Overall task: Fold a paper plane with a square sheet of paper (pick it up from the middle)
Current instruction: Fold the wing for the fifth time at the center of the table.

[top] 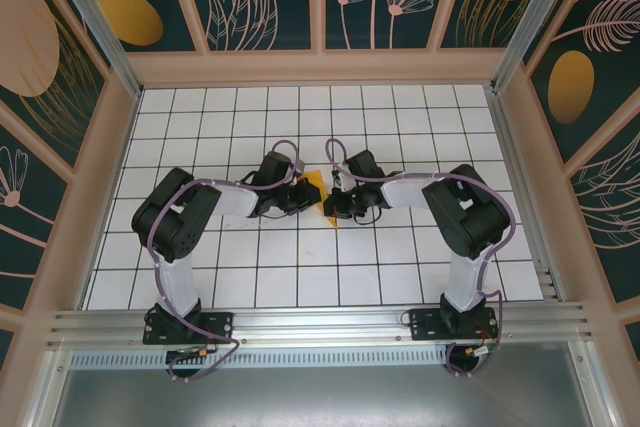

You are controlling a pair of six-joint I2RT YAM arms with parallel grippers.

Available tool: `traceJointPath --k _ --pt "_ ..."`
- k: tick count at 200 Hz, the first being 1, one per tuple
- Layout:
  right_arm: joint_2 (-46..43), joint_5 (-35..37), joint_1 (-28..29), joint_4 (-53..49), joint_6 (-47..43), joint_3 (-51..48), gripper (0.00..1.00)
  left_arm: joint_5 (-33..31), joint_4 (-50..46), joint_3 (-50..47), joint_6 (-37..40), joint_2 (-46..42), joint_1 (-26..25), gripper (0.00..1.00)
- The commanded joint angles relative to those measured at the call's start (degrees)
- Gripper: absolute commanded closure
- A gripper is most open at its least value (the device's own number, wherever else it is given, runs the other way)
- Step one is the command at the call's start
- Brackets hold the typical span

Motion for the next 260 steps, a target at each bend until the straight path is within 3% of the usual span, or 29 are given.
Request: traceJointPath --k 1,91,200,260 --pt "2.74 2.35 -0.37 -4.41 0.51 -1.64 0.99 -1.59 -4.45 1.25 2.38 1.76 -0.09 0.87" --pt "2.14 3.96 -0.8 -5.24 -1.12 -7.47 0.99 -13.53 -19.25 9.87 10.58 3.39 1.77 0.87" --pt "2.06 4.3 -1.3 -3.68 -1.03 -11.59 0.99 -14.33 -21.02 14.36 17.83 5.49 8.76 0.87" --pt "1.95 4.38 -1.3 -3.54 -1.12 -12.32 0.99 -18.27 -21.66 15.68 23.29 6.66 10.87 0.87"
